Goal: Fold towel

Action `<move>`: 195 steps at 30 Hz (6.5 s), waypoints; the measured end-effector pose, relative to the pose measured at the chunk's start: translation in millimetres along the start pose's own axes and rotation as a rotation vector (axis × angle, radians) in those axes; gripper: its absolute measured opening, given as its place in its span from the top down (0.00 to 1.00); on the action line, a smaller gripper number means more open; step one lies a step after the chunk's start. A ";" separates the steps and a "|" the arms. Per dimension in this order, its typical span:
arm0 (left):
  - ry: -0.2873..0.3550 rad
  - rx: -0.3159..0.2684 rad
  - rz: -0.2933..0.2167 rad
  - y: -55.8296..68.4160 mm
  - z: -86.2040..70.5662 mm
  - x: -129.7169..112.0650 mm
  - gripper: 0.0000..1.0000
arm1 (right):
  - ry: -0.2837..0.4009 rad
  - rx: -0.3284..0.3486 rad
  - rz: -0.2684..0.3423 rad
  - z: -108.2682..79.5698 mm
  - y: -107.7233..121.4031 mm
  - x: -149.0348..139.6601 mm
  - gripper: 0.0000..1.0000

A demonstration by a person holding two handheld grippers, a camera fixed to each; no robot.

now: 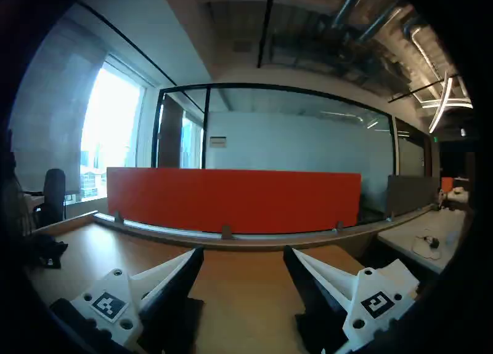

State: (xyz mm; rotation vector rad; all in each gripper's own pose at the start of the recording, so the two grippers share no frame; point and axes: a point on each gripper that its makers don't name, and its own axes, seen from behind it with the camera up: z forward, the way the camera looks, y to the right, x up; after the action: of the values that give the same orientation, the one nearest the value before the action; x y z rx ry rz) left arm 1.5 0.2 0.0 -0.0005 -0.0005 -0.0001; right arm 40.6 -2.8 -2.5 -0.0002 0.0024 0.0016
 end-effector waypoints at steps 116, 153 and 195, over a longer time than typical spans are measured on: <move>-0.573 -0.576 0.245 121.9 -56.4 -242.7 0.22 | -0.592 0.603 -0.247 -63.5 -130.3 -220.5 0.00; -0.770 -0.648 0.276 132.1 -82.7 -325.8 0.22 | -0.759 0.675 -0.307 -96.6 -121.4 -311.8 0.00; -0.790 -0.626 0.276 137.2 -83.1 -327.4 0.32 | -0.791 0.727 -0.298 -110.4 -126.1 -320.7 0.38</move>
State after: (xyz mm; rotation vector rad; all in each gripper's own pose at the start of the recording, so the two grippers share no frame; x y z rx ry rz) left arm -325.8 137.4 -83.3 -0.6261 -0.7903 0.2754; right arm -280.2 -129.4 -112.1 0.7266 -0.7883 -0.2977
